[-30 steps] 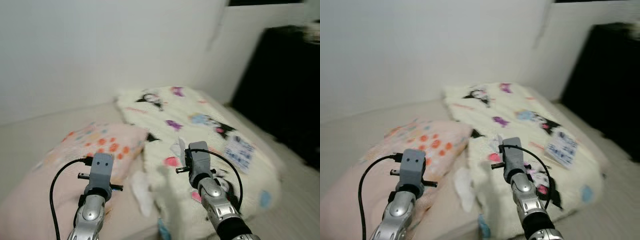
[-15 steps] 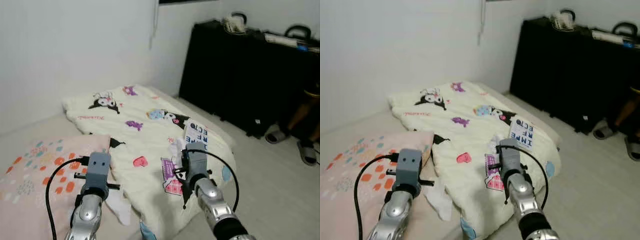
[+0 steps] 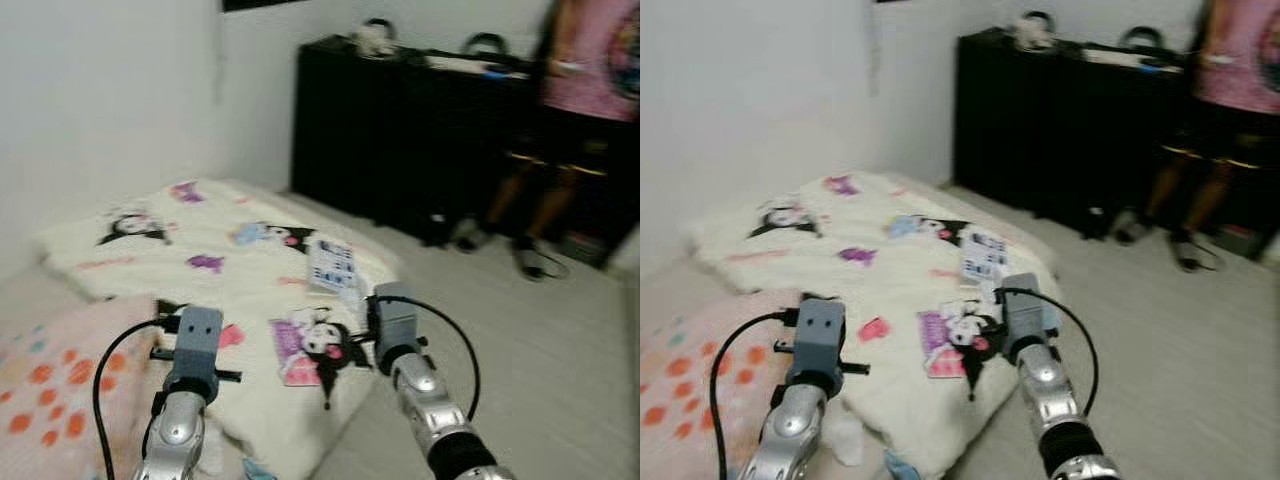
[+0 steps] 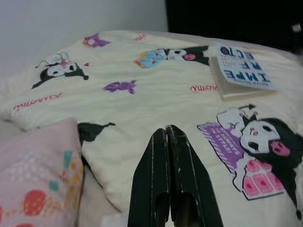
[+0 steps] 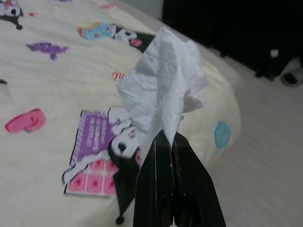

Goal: Clean up the room

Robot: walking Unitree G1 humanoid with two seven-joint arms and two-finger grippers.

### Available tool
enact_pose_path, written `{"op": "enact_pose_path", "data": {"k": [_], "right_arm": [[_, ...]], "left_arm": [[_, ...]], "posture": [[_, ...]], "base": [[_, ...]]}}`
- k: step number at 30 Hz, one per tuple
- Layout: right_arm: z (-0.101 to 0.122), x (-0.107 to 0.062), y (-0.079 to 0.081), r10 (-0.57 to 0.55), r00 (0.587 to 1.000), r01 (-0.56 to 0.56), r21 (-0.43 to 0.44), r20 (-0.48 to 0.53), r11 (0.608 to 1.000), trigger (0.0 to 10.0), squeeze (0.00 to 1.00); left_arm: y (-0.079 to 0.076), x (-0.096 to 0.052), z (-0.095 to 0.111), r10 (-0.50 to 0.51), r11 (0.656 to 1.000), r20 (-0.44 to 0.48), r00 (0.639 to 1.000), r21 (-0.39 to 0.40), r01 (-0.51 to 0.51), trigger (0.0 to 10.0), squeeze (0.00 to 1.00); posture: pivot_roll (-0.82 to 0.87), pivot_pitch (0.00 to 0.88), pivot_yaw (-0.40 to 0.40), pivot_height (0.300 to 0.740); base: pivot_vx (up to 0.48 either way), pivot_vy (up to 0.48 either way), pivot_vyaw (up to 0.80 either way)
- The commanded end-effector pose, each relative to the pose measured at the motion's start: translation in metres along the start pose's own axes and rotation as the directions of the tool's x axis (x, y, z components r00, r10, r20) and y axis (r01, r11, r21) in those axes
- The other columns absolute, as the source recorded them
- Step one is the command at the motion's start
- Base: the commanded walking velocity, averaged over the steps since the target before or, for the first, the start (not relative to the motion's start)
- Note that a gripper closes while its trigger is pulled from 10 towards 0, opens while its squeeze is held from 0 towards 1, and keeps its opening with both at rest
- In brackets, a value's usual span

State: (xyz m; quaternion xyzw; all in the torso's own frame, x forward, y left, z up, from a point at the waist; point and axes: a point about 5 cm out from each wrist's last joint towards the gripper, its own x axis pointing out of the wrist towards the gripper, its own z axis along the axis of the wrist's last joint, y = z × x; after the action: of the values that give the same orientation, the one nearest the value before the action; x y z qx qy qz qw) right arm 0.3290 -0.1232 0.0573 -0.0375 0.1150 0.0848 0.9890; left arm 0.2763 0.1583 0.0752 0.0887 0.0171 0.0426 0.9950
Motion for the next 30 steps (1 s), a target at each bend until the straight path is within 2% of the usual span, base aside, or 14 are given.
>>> {"op": "enact_pose_path", "data": {"k": [1,30], "right_arm": [[-0.0013,-0.0006,-0.0026,-0.014,1.000,0.014,0.020,-0.007,1.000,10.0,0.00],[-0.0031,0.0000,-0.0026,-0.019,1.000,0.019,0.002,-0.018,1.000,10.0,0.00]], "left_arm": [[0.0019,-0.0015,-0.0030,0.010,1.000,-0.012,1.000,0.005,-0.010,10.0,0.00],[0.0052,-0.0020,-0.0027,0.027,1.000,-0.008,1.000,0.014,-0.027,10.0,0.00]], "posture": [[0.06,0.068,-0.031,0.740],[0.06,0.068,-0.033,0.740]], "base": [[0.000,0.000,-0.80],[0.000,0.000,-0.80]]}}
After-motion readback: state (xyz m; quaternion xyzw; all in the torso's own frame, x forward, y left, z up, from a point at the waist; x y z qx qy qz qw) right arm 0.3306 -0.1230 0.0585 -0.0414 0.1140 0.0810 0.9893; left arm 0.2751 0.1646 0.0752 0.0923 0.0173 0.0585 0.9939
